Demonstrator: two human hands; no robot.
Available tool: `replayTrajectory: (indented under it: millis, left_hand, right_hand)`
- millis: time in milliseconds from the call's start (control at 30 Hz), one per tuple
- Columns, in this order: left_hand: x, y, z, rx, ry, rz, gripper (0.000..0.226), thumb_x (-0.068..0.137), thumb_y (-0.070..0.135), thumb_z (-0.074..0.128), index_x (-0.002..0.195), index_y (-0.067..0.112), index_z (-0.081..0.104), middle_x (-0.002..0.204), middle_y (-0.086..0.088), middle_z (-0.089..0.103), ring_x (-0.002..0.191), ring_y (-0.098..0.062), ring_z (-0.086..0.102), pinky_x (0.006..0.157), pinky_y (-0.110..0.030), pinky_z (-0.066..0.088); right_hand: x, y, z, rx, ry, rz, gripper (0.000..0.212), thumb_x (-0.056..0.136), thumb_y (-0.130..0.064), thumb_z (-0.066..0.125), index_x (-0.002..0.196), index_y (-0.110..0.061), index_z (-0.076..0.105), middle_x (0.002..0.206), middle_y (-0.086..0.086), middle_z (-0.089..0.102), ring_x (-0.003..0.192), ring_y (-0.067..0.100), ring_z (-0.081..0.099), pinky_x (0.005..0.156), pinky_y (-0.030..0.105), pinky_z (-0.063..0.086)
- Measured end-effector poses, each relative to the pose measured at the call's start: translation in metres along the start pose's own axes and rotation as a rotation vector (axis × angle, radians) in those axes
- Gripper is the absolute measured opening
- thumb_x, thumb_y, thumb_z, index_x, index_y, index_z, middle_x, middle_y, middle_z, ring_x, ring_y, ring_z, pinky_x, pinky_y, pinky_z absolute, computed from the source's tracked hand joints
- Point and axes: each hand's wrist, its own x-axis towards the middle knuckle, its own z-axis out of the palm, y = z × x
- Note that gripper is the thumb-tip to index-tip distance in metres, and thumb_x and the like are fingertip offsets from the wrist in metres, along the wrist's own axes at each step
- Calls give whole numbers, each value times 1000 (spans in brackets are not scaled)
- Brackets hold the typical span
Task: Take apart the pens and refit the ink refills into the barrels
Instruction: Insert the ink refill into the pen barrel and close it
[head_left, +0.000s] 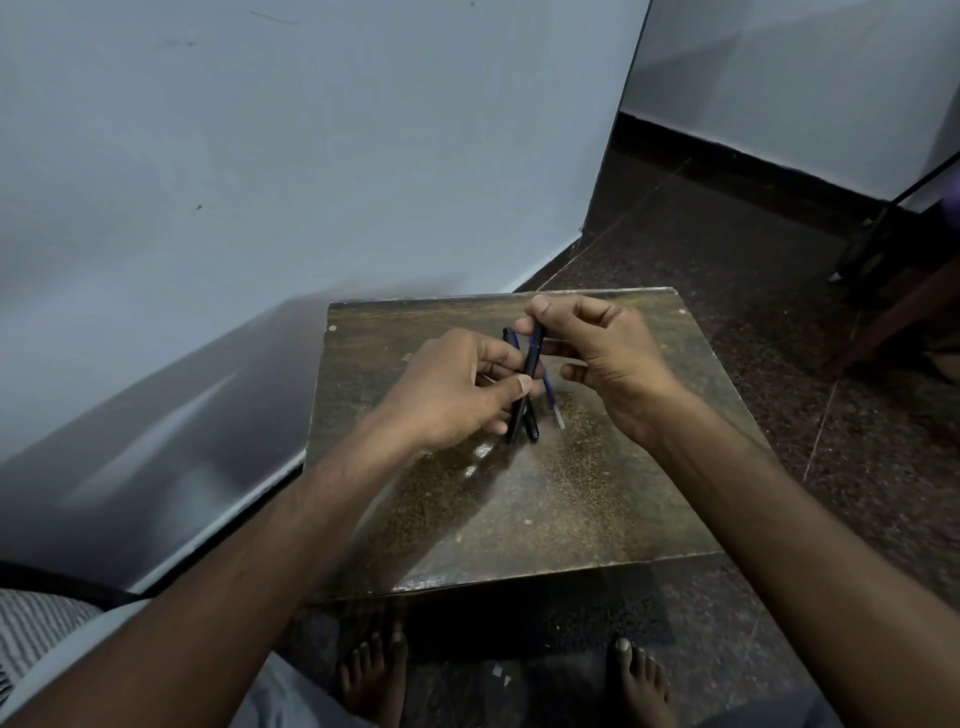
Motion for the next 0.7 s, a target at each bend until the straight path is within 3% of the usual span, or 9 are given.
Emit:
replayTrajectory:
  millis: [67, 167, 233, 333, 500, 700]
  left_hand:
    - [1, 0, 1, 2, -11, -6, 15, 101, 23, 78, 114, 25, 83, 104, 5, 85, 84, -16, 85, 77, -36, 71]
    - [1, 1, -1, -9, -8, -3, 15, 102, 25, 77, 116, 25, 82, 105, 5, 85, 86, -17, 85, 75, -32, 69]
    - [0, 1, -3, -32, -20, -4, 14, 103, 23, 75, 115, 24, 82, 104, 6, 86, 90, -16, 84, 69, -25, 65]
    - [-2, 2, -4, -58, -45, -24, 16, 101, 22, 78, 116, 21, 82, 102, 6, 87, 95, -15, 84, 70, -22, 62]
    - [-3, 5, -1, -144, -25, -98, 24, 93, 21, 86, 115, 12, 82, 99, -3, 87, 98, -22, 85, 89, -40, 69]
    - [-6, 7, 1, -147, 6, -91, 21, 93, 18, 86, 112, 10, 84, 95, -4, 87, 93, -17, 85, 92, -42, 68]
  right_hand:
    - [1, 0, -2, -29, 4, 14, 12, 99, -36, 78, 93, -25, 81, 97, -4, 85, 80, 4, 74, 66, 23, 52]
    - [1, -4, -7, -6, -114, 6, 22, 106, -29, 68, 119, -17, 81, 109, 2, 85, 92, 12, 78, 70, 24, 61]
    - [1, -5, -10, 24, -164, -13, 24, 108, -20, 64, 126, -12, 78, 114, 7, 85, 99, 19, 79, 78, 27, 63]
    - [1, -5, -10, 67, -145, -12, 17, 105, -12, 67, 116, -8, 80, 104, 8, 85, 94, 16, 80, 81, 26, 63]
    - [2, -3, -3, 25, -60, -26, 4, 96, -12, 78, 95, -8, 81, 90, 9, 83, 78, 17, 75, 75, 29, 57]
    - [1, -1, 1, -34, 1, -48, 19, 80, -30, 88, 82, -14, 80, 83, 4, 83, 66, 8, 74, 62, 20, 52]
